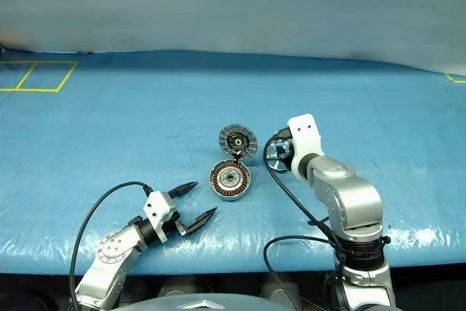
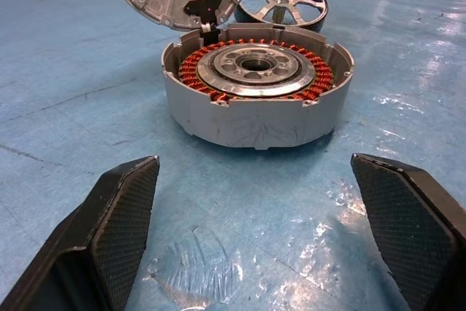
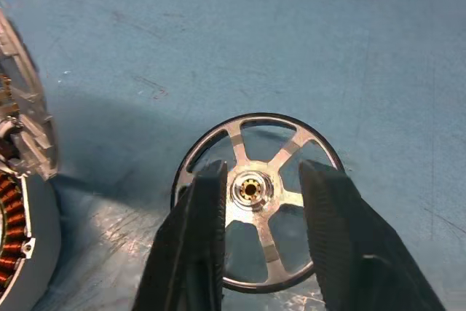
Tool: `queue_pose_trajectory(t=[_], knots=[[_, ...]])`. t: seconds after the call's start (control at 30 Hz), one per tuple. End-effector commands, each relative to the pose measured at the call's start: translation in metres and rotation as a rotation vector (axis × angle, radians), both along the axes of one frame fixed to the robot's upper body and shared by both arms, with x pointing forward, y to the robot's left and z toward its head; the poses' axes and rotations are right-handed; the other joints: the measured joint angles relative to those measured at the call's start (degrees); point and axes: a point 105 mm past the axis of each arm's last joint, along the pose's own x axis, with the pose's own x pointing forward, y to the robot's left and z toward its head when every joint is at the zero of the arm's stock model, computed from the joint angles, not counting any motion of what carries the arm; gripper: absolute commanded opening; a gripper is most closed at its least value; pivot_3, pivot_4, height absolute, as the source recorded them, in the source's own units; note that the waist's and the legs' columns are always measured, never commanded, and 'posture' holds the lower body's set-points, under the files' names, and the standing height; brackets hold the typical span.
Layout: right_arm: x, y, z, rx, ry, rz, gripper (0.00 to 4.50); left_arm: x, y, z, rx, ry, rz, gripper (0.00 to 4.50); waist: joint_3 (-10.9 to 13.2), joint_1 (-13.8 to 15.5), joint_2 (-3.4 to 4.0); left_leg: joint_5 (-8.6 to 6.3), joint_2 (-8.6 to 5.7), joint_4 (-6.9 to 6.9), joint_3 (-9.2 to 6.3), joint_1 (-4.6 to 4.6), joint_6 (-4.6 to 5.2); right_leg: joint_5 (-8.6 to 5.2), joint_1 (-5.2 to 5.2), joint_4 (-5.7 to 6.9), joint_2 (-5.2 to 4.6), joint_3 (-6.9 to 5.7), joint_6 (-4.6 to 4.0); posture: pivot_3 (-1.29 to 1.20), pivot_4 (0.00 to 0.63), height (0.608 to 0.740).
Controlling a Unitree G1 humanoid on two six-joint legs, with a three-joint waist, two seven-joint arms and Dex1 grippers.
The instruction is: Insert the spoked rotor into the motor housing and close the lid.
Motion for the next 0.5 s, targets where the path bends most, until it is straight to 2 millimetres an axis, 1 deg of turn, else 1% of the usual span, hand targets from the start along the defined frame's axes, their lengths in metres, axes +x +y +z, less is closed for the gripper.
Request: queue_pose_trajectory(t=[0.03,0.07,0.17,0.27,0.37,0.5], knots=[[0.006,-0.0019,0.0074,-0.016,-0.044,0.006,0.51,0.001,0.0021,0.0054,-0.008,-0.024,0.014,4.5,0.0,0.0,0.0,0.0,0.0,0.0,0.0,-0.01,0.0,0.0,0.0,0.0,0.0,0.0,0.0,0.0,0.15,0.74],[0.0061,-0.0017,0.006,-0.024,-0.041,0.014,0.22,0.0006,0.0025,0.0052,-0.008,-0.023,0.017,4.5,0.0,0.0,0.0,0.0,0.0,-0.02,0.0,-0.02,0.0,0.02,-0.02,0.0,0.0,0.0,0.03,0.0,0.15,0.74],[0.007,-0.0009,0.0039,-0.035,-0.038,0.032,0.22,0.0001,0.0034,0.005,-0.007,-0.023,0.023,4.5,0.0,0.0,0.0,0.0,-0.01,-0.02,0.0,-0.02,0.01,0.03,-0.01,-0.01,0.0,0.0,0.05,0.0,0.15,0.74],[0.0078,0.0024,0.0063,-0.034,-0.055,0.069,0.22,0.0005,0.0034,0.0052,-0.007,-0.024,0.025,4.5,0.0,0.0,0.0,0.0,0.0,-0.02,-0.01,-0.01,0.0,0.02,-0.01,0.0,0.01,0.0,0.04,0.0,0.15,0.74],[0.0085,0.0021,0.0087,-0.031,-0.063,0.068,0.84,0.0008,0.0032,0.0057,-0.009,-0.026,0.027,4.5,0.0,0.0,0.0,0.0,0.0,0.0,-0.01,0.0,0.0,0.02,0.0,0.0,0.01,0.0,0.03,0.0,0.15,0.74],[0.0099,-0.0028,0.008,-0.042,-0.06,0.054,2.09,0.0007,0.0027,0.0056,-0.009,-0.025,0.024,4.5,0.0,0.0,0.0,0.0,0.0,-0.01,0.0,-0.01,0.0,0.02,0.0,0.0,0.01,0.0,0.05,0.0,0.15,0.74]])
